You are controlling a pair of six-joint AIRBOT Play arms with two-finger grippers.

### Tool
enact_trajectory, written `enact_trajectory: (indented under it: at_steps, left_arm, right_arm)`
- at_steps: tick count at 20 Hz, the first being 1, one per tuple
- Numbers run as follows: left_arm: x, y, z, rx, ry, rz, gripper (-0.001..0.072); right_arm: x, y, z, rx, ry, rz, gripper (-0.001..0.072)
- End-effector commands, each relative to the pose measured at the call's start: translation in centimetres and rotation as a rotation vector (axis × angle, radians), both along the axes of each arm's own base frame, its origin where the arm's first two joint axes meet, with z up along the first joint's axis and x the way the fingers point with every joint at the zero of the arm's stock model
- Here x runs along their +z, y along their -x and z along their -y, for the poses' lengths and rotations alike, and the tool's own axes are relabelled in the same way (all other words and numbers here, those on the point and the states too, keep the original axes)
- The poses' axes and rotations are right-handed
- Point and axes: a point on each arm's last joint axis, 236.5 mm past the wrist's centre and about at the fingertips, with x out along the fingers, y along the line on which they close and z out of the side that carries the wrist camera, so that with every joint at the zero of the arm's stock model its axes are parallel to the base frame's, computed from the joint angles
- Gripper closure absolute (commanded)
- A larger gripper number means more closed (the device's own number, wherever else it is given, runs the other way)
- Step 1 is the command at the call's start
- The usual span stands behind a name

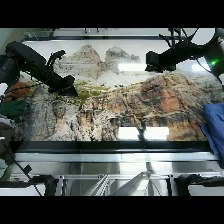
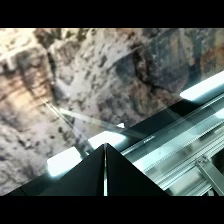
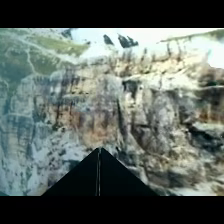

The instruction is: Fold the shirts.

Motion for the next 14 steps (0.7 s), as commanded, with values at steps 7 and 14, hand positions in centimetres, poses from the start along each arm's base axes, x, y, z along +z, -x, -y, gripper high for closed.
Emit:
enact_trajectory:
  at_steps: [7, 14]
  left_arm:
    - [0.0, 0.0, 0.0, 0.000, 0.002, -0.001, 0.0681]
    - [2.0, -2.3, -9.3, 0.168, -0.234, 0.164, 0.0690]
  right_arm:
    - [0.0, 0.0, 0.0, 0.001, 0.000, 0.000, 0.0696]
    - [0.0, 0.0, 0.0, 0.001, 0.000, 0.000, 0.0696]
